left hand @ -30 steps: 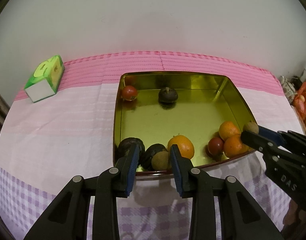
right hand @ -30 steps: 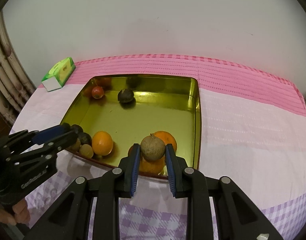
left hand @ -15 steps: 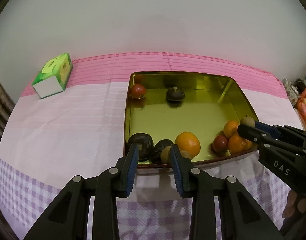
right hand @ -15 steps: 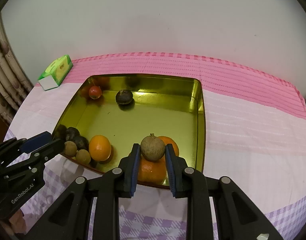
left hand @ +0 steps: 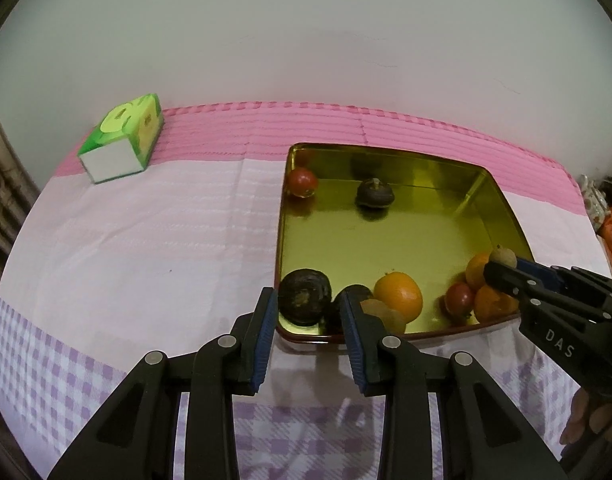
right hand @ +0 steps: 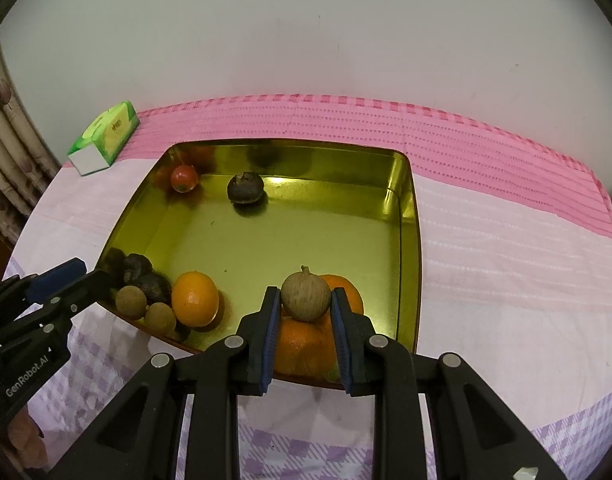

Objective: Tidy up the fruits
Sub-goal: 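Open right gripper to drop the round fruit in the tin while left releases dark fruit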

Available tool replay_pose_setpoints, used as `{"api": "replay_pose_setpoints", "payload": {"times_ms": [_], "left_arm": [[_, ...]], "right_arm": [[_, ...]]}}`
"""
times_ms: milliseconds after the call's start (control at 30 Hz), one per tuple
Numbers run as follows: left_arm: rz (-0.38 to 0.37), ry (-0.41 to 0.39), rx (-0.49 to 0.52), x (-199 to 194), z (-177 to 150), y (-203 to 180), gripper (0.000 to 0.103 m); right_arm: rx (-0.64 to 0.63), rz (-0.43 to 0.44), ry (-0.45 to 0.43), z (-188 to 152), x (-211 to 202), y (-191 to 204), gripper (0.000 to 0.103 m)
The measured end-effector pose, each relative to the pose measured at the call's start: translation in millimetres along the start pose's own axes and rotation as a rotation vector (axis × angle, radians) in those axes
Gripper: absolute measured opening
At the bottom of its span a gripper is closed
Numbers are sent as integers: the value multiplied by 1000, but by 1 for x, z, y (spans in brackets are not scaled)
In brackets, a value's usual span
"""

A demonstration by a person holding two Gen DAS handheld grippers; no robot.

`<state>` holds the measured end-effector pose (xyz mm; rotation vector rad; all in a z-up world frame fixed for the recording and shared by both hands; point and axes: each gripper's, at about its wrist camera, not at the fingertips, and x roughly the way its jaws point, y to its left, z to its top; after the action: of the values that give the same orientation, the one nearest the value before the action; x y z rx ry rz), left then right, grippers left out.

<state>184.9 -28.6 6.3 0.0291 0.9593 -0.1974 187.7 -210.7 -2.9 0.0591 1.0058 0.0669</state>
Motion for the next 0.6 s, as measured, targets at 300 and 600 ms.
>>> {"api": "replay_pose_setpoints", "payload": {"times_ms": [300, 600], "left_arm": [[6, 7, -11, 0, -1, 4, 34], [9, 10, 0, 0, -4, 1, 36]], "right_arm": [[3, -4, 12, -1, 2, 1, 24], [5, -4, 9, -1, 1, 1, 25]]}}
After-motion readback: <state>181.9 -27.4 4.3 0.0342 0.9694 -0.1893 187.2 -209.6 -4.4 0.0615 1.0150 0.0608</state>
